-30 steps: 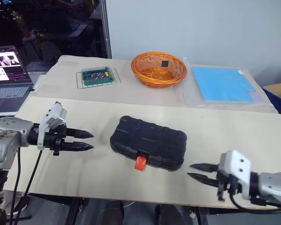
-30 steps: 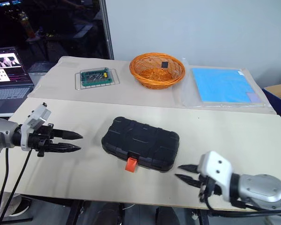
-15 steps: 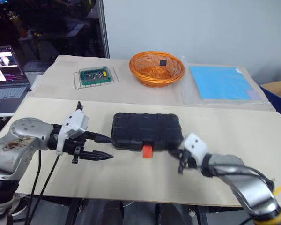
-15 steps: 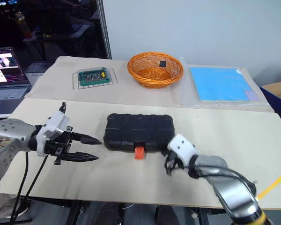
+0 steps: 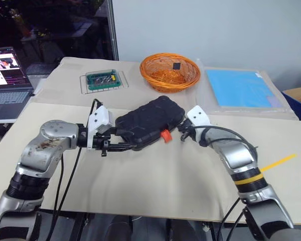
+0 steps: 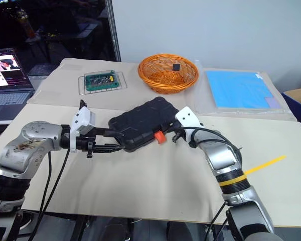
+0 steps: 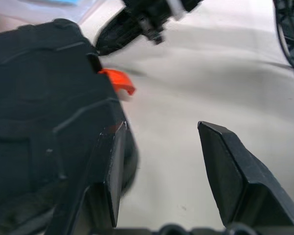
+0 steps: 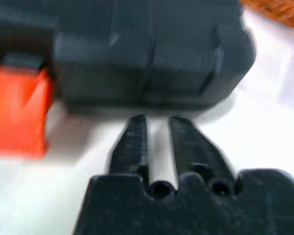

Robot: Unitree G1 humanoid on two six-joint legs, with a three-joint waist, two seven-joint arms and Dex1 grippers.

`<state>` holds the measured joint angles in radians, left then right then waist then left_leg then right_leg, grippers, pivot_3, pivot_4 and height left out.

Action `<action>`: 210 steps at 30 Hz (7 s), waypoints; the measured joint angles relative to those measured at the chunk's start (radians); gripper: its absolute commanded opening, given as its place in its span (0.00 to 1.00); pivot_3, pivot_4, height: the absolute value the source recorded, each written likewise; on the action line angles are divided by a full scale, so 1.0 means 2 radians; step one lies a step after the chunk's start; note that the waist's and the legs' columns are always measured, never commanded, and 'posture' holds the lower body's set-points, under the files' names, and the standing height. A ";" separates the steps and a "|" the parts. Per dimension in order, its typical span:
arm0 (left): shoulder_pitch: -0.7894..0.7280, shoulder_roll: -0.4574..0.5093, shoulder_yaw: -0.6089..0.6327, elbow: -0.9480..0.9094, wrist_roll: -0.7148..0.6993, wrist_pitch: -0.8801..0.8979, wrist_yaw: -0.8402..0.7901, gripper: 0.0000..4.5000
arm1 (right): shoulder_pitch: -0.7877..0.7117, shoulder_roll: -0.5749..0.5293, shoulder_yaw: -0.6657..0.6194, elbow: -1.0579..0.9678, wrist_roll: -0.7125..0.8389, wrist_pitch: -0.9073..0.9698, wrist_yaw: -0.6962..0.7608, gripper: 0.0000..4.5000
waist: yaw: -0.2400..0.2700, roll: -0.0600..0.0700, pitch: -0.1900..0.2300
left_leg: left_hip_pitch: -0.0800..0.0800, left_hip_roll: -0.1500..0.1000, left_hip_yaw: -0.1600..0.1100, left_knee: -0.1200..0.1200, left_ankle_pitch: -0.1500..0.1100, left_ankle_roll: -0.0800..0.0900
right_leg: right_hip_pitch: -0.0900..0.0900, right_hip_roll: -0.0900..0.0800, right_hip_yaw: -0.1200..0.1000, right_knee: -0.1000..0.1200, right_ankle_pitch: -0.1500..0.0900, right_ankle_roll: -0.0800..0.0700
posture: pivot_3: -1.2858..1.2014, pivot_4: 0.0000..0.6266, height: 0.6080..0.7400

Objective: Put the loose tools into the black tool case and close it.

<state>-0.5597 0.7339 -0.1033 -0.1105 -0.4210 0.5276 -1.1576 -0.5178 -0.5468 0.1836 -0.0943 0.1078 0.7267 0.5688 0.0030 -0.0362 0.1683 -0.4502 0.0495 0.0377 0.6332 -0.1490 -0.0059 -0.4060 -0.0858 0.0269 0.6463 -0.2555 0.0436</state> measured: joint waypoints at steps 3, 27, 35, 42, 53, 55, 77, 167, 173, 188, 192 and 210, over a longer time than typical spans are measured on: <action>-0.017 -0.023 -0.018 0.038 0.019 -0.006 0.009 0.56 | 0.038 -0.004 -0.036 -0.091 0.057 0.068 0.020 0.71 | -0.003 0.000 0.000 | 0.000 0.000 0.000 0.000 0.000 0.000 | 0.000 0.000 0.000 0.000 0.000 0.000 | 0.52 0.24 1.00; -0.022 -0.044 -0.046 0.083 0.072 -0.044 0.011 0.56 | -0.012 0.102 0.002 -0.023 0.055 0.098 -0.046 1.00 | -0.009 0.000 0.000 | 0.002 0.001 0.000 0.001 0.000 0.000 | 0.001 0.001 0.001 0.001 0.000 0.000 | 0.52 0.24 1.00; -0.014 -0.041 -0.039 0.070 0.072 -0.035 0.013 0.56 | -0.027 0.108 -0.001 -0.021 0.062 0.106 -0.041 0.87 | -0.010 0.000 0.000 | 0.002 0.001 0.000 0.001 0.000 0.000 | 0.001 0.001 0.001 0.001 0.000 0.000 | 0.52 0.24 1.00; -0.013 -0.040 -0.039 0.069 0.072 -0.035 0.013 0.56 | -0.049 0.100 0.003 -0.016 0.068 0.121 -0.030 0.80 | -0.010 0.000 0.000 | 0.002 0.001 0.000 0.000 0.000 0.000 | 0.001 0.001 0.002 0.001 0.000 0.000 | 0.52 0.24 1.00; -0.009 -0.039 -0.037 0.063 0.073 -0.034 0.015 0.56 | -0.054 0.084 0.020 -0.012 0.065 0.133 -0.019 0.69 | -0.010 0.000 0.000 | 0.002 0.001 0.000 0.000 0.000 0.000 | 0.001 0.001 0.002 0.001 0.000 0.000 | 0.52 0.24 1.00; -0.009 -0.039 -0.037 0.063 0.073 -0.034 0.015 0.56 | -0.054 0.083 0.021 -0.012 0.065 0.133 -0.016 0.55 | -0.010 0.000 0.000 | 0.002 0.001 0.000 0.000 0.000 0.000 | 0.001 0.001 0.002 0.001 0.000 0.000 | 0.52 0.24 1.00; -0.011 -0.039 -0.037 0.067 0.074 -0.036 0.014 0.56 | -0.017 0.097 0.018 -0.001 0.045 0.040 -0.017 0.25 | -0.012 0.000 0.000 | 0.002 0.001 0.001 0.000 0.000 0.000 | 0.000 0.001 0.002 0.001 0.000 0.000 | 0.52 0.24 1.00; -0.012 -0.058 -0.037 0.069 0.080 -0.025 0.044 0.56 | -0.031 0.157 -0.013 0.043 0.055 -0.049 -0.026 0.02 | -0.021 0.000 0.000 | 0.004 0.002 0.001 -0.001 0.000 0.000 | 0.001 0.004 0.006 0.000 0.001 -0.001 | 0.52 0.24 1.00; -0.005 -0.058 -0.035 0.071 0.083 -0.027 0.049 0.56 | -0.044 0.157 0.007 0.068 0.032 -0.065 -0.028 0.02 | -0.023 0.001 -0.002 | 0.006 0.002 0.001 -0.001 0.000 0.000 | 0.002 0.004 0.006 0.001 0.001 -0.001 | 0.52 0.24 1.00; 0.005 -0.057 -0.035 0.077 0.098 -0.031 0.055 0.56 | -0.049 0.175 0.010 0.129 0.026 -0.094 -0.030 0.02 | -0.024 -0.002 -0.011 | 0.018 0.003 0.002 -0.004 -0.003 -0.005 | 0.009 0.004 0.007 0.000 -0.004 -0.004 | 0.52 0.24 1.00; 0.008 -0.057 -0.034 0.078 0.099 -0.028 0.057 0.56 | -0.049 0.180 0.012 0.145 0.015 -0.117 -0.031 0.02 | -0.026 -0.002 -0.013 | 0.018 0.004 0.003 -0.004 -0.003 -0.005 | 0.009 0.004 0.007 0.000 -0.004 -0.004 | 0.52 0.24 1.00; 0.012 -0.062 -0.039 0.072 0.098 -0.013 0.054 0.56 | -0.064 0.184 0.018 0.186 0.006 -0.125 -0.021 0.02 | -0.025 -0.001 -0.019 | 0.023 0.008 0.006 -0.011 -0.004 -0.007 | 0.008 0.002 0.008 -0.004 -0.003 -0.006 | 0.52 0.24 1.00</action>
<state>-0.5365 0.6094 -0.1807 0.0340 -0.2247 0.5010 -1.0500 -0.6457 -0.1793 0.2192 0.2786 0.1189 0.4776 0.5276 -0.0469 -0.0374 0.1300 -0.4047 0.0663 0.0500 0.6118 -0.1571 -0.0194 -0.3898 -0.0818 0.0424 0.6377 -0.2614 0.0316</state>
